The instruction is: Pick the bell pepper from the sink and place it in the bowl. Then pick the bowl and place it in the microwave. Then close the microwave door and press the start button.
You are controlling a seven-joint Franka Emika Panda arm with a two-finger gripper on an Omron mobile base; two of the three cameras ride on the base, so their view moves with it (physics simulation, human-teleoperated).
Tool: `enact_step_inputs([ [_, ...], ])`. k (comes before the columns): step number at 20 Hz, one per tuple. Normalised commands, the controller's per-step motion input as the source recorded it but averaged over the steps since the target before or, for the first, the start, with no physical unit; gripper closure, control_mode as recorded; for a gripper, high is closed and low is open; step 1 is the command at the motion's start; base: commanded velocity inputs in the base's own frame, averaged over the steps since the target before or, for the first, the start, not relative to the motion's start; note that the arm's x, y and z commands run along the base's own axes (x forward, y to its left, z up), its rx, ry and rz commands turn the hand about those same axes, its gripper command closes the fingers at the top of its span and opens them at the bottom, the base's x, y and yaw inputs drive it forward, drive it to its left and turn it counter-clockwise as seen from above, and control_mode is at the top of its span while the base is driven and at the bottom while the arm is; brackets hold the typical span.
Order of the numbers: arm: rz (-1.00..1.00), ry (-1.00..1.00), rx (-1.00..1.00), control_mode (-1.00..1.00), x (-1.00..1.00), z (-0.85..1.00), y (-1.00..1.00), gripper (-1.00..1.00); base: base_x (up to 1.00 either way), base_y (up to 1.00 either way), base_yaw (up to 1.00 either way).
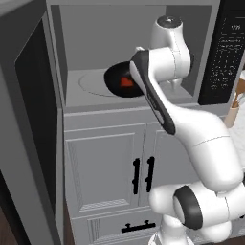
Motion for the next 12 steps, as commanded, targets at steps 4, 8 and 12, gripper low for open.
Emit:
enact_step_inputs([
  [4, 0.0, 0.0, 0.0, -1.0, 0.69, -0.35, 0.0, 1.0, 0.0, 0.0, 0.0],
  [8, 0.0, -0.02, 0.0, -1.0, 0.57, -0.34, 0.0, 1.0, 0.0, 0.0, 0.0],
  [12, 0.0, -0.06, 0.0, -1.0, 0.44, -0.22, 0.0, 1.0, 0.0, 0.0, 0.0],
])
